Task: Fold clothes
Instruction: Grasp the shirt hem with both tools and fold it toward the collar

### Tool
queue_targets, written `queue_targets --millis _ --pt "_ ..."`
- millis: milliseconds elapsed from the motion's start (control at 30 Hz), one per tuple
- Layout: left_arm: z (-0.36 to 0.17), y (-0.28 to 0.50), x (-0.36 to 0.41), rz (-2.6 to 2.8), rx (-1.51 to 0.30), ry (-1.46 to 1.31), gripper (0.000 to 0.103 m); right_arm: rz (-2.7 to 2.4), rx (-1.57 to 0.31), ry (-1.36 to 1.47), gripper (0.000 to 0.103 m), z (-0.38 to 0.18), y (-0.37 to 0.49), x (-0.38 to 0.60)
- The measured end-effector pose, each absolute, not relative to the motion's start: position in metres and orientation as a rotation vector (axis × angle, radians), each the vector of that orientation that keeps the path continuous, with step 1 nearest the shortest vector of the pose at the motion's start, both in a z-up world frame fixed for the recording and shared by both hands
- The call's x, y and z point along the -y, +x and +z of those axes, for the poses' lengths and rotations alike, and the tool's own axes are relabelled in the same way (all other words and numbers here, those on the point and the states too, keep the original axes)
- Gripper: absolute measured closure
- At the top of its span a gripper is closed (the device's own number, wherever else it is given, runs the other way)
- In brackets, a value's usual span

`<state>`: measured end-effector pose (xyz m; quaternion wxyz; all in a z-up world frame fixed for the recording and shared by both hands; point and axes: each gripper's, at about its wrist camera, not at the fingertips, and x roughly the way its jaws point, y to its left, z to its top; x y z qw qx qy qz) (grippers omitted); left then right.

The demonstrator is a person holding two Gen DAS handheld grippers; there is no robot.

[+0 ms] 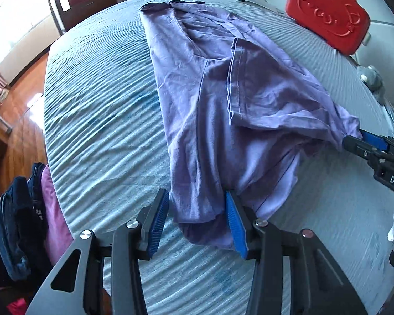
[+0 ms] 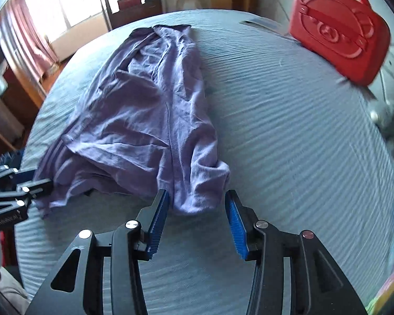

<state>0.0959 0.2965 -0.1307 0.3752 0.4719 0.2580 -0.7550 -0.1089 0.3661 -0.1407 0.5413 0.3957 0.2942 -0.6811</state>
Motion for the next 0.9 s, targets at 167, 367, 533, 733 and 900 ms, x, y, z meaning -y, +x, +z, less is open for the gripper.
queue_targets --millis 167,367,533,733,900 --pt "-0.135 0.078 -0.312 -1.928 -0.607 1.238 0.095 -1.563 -0.741 0.909 0.087 -0.148 -0.109 -0.357" --pt "-0.113 0.086 -0.299 -1.960 -0.635 1.215 0.096 -1.559 -0.617 0.985 0.092 -0.132 -0.124 -0.359" --pt "-0.069 0.086 -0.276 -2.064 -0.573 1.131 0.096 -1.595 -0.515 0.969 0.092 -0.095 -0.137 -0.354" --pt "-0.039 0.089 -0.220 -2.125 -0.581 1.077 0.096 -1.616 -0.482 0.931 0.092 -0.057 -0.142 -0.303" --pt "-0.030 0.082 -0.130 -2.166 -0.572 1.061 0.095 -1.645 -0.465 0.931 0.092 -0.038 -0.148 -0.222"
